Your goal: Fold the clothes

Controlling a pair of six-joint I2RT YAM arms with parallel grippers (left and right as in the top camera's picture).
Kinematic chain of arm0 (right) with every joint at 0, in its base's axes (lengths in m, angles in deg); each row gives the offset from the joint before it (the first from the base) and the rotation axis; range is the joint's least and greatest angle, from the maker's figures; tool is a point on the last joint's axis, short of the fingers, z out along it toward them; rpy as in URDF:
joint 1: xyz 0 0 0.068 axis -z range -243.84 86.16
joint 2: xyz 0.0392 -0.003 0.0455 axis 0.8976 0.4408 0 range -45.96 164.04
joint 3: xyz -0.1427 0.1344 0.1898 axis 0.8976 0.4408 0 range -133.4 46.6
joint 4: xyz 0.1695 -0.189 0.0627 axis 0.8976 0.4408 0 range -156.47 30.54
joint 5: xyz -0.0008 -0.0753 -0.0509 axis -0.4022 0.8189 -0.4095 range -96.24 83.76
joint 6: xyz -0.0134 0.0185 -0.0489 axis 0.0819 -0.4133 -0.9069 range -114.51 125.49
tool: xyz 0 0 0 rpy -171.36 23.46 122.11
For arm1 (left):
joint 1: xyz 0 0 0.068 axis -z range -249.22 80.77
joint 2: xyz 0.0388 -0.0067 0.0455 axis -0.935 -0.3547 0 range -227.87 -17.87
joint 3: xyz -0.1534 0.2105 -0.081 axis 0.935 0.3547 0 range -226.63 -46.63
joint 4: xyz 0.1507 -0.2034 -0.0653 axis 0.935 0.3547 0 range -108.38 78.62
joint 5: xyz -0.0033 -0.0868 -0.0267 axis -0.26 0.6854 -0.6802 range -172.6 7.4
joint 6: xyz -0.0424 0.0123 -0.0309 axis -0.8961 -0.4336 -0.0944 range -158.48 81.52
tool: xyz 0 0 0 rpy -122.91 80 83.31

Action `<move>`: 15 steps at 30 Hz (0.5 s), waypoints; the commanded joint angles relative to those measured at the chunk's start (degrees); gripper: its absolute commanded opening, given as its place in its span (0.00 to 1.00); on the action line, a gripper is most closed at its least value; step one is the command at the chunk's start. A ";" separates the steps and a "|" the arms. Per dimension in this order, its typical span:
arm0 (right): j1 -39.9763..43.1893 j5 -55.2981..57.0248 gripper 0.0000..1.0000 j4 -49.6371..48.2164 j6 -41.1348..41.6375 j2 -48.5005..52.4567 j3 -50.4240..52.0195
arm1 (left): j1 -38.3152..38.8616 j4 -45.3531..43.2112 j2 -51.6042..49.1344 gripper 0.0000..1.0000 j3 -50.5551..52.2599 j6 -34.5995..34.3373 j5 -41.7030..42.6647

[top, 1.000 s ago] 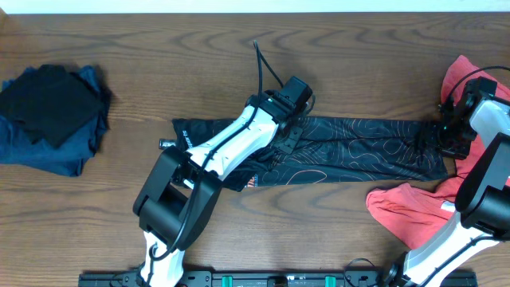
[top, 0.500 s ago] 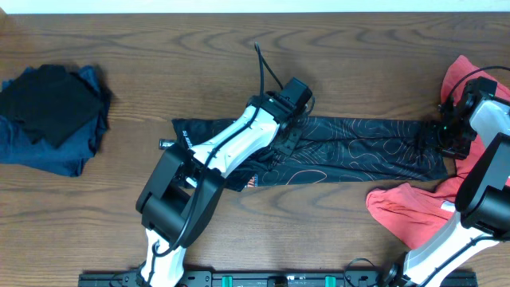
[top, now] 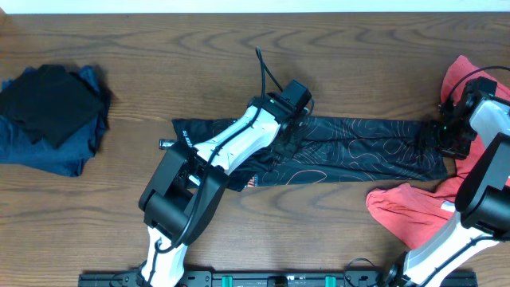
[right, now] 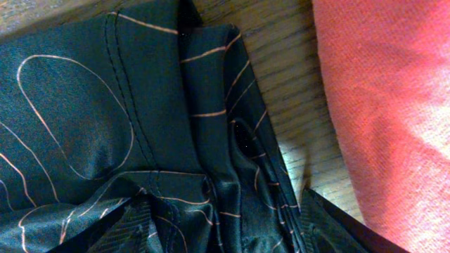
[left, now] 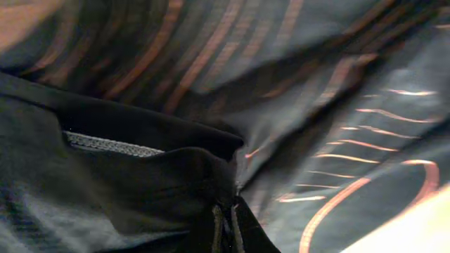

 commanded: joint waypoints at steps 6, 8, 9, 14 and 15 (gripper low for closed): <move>-0.07 2.71 0.68 -1.09 -0.26 4.76 3.13 | 3.45 -0.39 1.92 0.06 0.31 0.39 7.54; -0.07 2.71 0.68 -1.09 -0.26 4.76 3.13 | 3.91 -0.35 1.92 0.11 0.31 0.33 7.08; -0.07 2.71 0.68 -1.09 -0.26 4.76 3.13 | 3.91 -0.24 1.92 0.28 0.31 0.37 6.78; -0.07 2.69 0.68 -1.09 -0.26 4.76 3.13 | 2.91 0.31 2.10 0.76 0.24 0.35 4.09; -0.07 2.69 0.68 -1.07 -0.26 4.76 3.13 | 2.47 0.68 2.51 0.80 0.24 0.37 3.39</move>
